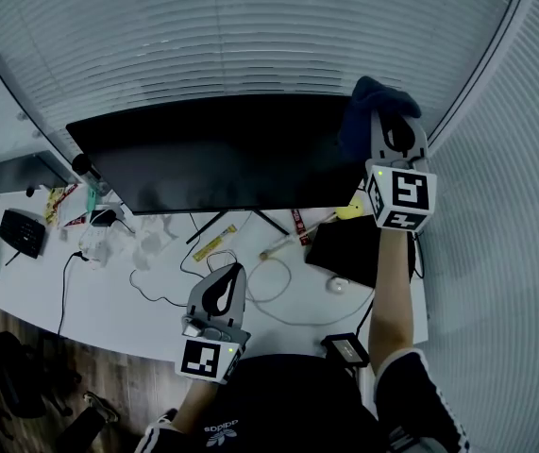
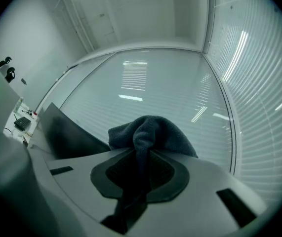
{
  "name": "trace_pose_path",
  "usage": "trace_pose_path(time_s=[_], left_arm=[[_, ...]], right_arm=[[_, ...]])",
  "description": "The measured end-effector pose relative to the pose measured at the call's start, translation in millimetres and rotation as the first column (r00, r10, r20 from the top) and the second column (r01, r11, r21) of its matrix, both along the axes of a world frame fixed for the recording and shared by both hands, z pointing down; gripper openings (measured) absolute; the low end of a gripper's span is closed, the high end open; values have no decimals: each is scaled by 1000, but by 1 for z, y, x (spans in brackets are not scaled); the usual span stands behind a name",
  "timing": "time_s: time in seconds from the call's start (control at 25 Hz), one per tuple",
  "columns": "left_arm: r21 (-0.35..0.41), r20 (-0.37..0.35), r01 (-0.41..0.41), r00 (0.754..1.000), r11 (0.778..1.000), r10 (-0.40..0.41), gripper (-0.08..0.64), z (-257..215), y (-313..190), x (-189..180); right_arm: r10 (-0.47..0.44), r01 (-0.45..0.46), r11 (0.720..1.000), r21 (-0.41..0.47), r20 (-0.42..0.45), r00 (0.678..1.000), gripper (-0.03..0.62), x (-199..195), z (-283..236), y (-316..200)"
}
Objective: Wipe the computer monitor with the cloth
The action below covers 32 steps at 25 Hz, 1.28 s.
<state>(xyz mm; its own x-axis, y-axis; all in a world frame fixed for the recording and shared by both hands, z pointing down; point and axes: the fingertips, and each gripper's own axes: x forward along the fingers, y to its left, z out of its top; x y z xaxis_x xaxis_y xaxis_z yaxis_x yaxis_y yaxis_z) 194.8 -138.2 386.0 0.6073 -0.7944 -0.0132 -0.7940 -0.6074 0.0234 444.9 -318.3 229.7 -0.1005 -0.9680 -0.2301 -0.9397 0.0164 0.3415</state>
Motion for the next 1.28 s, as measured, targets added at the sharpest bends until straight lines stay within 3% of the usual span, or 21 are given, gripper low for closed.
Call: trace_pose_path(time_s=[0.36,0.6,1.28], left_arm=[[-10,-1,3,1000,1000,-3,5,5,-1,0],[-20,-2,21,1000,1000,-21,5,6,-2,-7],[-48,20,9,1000,999,-8,5,19,2,-7]], right_arm=[[87,-87,996,-7,64,994,48,47,4,7],[104,-104,994,-24,27,994,48,45,13,9],[118,-115,972,-205,4,993,48,47,107,13]])
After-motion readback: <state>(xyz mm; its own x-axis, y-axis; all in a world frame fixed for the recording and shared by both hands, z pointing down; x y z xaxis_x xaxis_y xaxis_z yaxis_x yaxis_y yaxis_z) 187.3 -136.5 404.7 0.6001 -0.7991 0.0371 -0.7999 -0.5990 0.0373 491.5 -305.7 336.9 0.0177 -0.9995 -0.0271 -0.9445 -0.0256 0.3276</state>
